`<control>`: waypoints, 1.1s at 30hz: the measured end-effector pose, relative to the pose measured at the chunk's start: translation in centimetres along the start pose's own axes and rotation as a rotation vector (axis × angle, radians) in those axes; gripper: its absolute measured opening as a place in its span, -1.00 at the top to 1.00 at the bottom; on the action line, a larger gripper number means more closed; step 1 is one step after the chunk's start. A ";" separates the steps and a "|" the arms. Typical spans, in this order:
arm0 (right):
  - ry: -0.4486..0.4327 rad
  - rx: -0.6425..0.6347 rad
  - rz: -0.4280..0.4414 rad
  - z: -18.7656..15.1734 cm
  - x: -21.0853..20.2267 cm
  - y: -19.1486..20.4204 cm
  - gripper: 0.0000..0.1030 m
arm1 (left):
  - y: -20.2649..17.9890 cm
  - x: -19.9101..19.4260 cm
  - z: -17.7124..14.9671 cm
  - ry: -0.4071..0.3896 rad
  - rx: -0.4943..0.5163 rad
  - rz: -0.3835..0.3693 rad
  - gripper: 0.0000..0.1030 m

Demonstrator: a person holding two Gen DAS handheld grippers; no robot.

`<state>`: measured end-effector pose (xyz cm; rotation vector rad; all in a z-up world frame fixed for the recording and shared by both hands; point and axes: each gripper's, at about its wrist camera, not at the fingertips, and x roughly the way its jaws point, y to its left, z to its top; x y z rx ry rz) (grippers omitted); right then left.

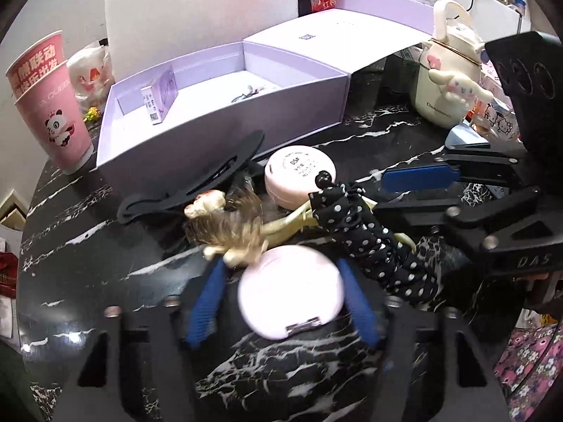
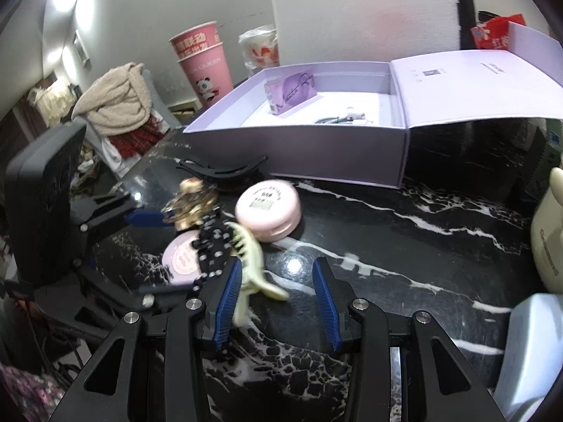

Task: Organize rigid objects
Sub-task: 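Grasp the pink compact case with the left tool while the right tool holds the claw clip, then carry the pink compact and cream claw clip with both tools toward the lavender gift box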

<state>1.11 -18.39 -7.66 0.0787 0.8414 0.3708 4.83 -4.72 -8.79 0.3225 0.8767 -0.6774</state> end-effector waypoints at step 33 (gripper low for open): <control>0.076 -0.174 -0.053 -0.2 1.3 2.8 0.54 | 1.5 -2.1 -2.9 -0.005 -0.177 0.131 -0.10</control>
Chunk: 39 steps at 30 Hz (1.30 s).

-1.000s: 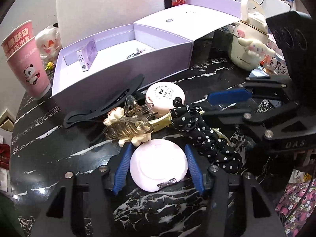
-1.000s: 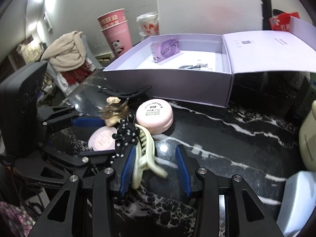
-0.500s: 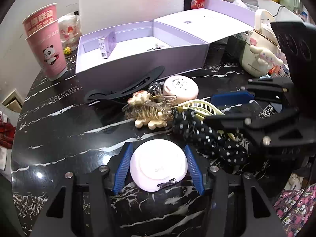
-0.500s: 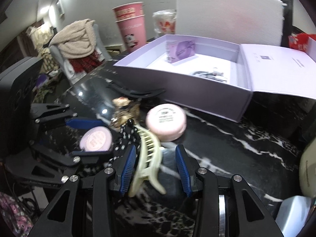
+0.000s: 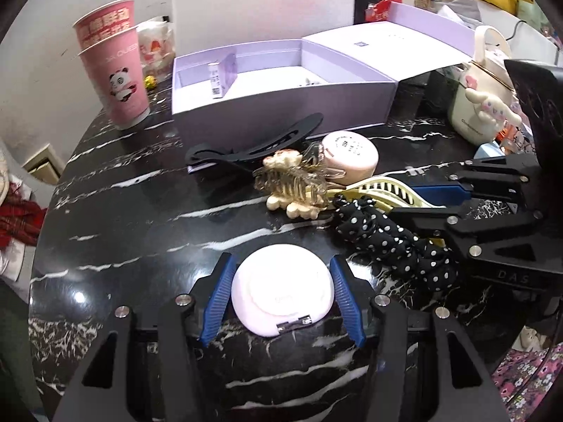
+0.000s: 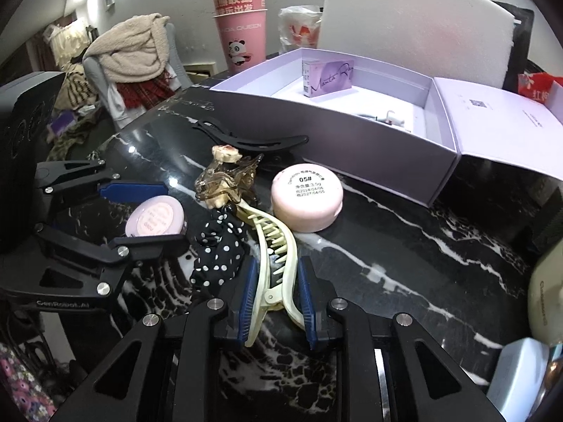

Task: Organize rigid objects
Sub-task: 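Carry the pink compact and cream claw clip with both tools toward the lavender gift box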

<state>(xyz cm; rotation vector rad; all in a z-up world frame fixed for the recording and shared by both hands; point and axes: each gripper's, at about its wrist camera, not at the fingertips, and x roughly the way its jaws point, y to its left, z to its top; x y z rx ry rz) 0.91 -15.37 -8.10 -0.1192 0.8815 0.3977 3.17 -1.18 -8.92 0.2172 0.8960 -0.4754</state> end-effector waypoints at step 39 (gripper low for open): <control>-0.002 -0.058 -0.181 -0.5 -3.9 -0.1 0.62 | -1.0 -3.4 1.8 -0.136 -0.045 -0.046 -0.06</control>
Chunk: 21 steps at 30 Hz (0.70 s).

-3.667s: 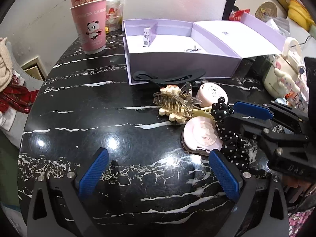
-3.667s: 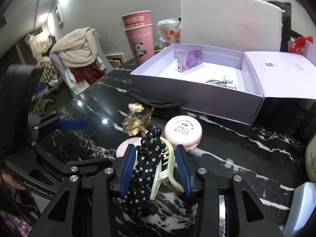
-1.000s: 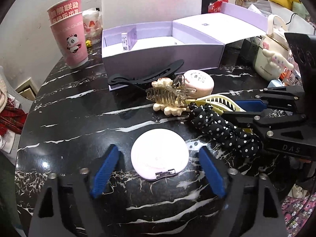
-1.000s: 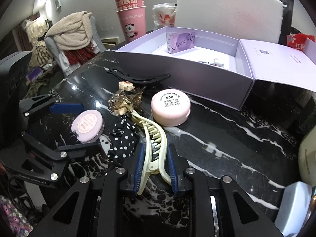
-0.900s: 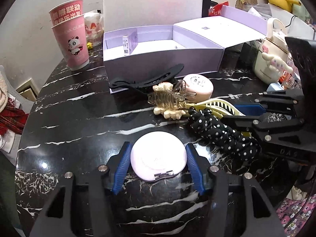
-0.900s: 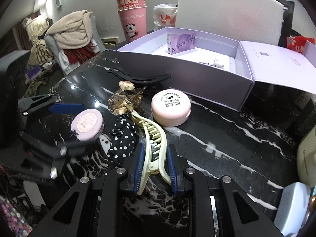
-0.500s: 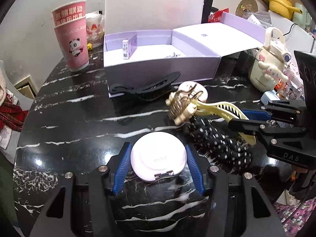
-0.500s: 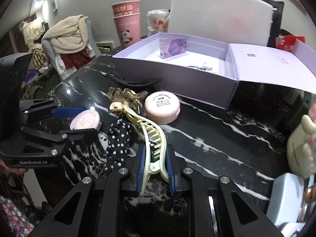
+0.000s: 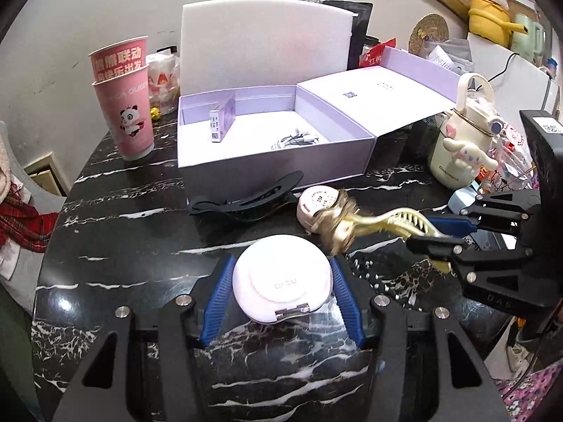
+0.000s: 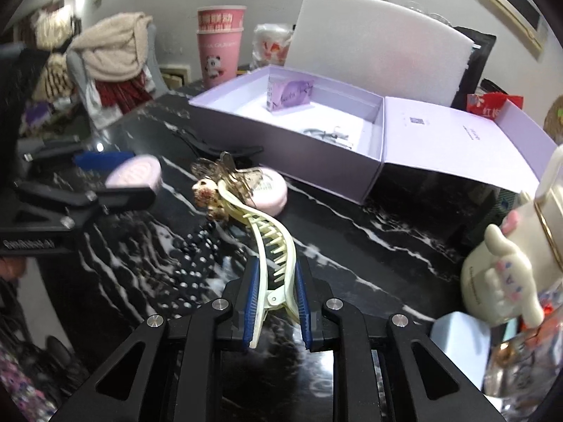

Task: Organize rigid objects
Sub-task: 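Carry the pink compact and cream claw clip with both tools toward the lavender gift box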

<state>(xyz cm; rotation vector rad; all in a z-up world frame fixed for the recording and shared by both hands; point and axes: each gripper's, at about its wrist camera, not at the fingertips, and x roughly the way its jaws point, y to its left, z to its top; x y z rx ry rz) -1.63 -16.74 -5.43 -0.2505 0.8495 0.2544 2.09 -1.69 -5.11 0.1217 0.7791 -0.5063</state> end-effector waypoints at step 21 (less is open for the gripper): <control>-0.083 -0.078 -0.052 3.4 -1.4 0.3 0.63 | 1.1 -0.9 1.9 -0.059 -0.021 0.010 -0.06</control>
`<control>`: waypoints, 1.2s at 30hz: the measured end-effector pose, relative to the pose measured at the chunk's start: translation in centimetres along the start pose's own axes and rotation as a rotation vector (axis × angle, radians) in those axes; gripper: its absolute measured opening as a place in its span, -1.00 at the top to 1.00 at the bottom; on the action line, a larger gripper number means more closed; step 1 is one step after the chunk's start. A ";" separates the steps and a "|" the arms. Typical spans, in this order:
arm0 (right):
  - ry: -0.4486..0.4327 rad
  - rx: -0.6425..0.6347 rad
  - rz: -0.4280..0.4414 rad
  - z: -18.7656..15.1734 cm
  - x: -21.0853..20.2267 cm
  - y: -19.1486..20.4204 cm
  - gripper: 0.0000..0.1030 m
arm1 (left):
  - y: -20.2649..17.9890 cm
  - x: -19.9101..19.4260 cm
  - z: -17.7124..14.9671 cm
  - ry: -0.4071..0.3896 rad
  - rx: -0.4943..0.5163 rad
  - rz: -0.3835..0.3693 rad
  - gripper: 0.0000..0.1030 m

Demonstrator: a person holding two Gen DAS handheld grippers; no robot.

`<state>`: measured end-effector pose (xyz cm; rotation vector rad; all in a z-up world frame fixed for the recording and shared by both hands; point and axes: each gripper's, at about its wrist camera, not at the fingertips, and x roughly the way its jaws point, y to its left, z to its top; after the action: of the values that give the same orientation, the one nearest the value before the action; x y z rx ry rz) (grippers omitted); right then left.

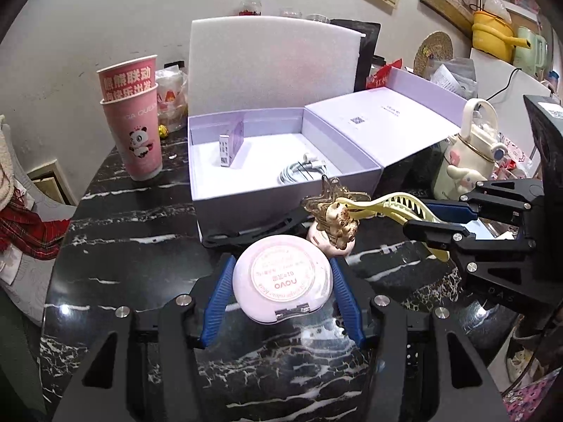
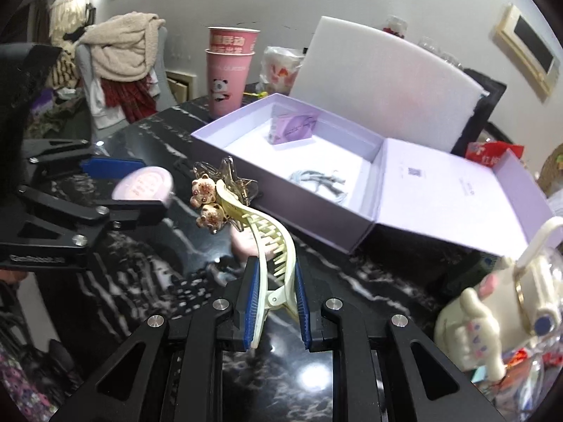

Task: Organize rigid objects
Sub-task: 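Carry the pink compact and cream claw clip with both tools toward the lavender gift box, then lower the compact and claw clip with both tools into the gift box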

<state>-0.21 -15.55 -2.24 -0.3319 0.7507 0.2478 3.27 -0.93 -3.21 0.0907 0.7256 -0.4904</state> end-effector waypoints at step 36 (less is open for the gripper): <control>-0.120 0.090 -0.006 7.4 0.7 -5.6 0.63 | 1.7 2.2 11.1 -0.078 0.034 0.052 -0.06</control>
<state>6.75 -17.79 3.44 -0.2317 0.6406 0.2258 12.24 -2.96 3.51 0.1211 0.6369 -0.4539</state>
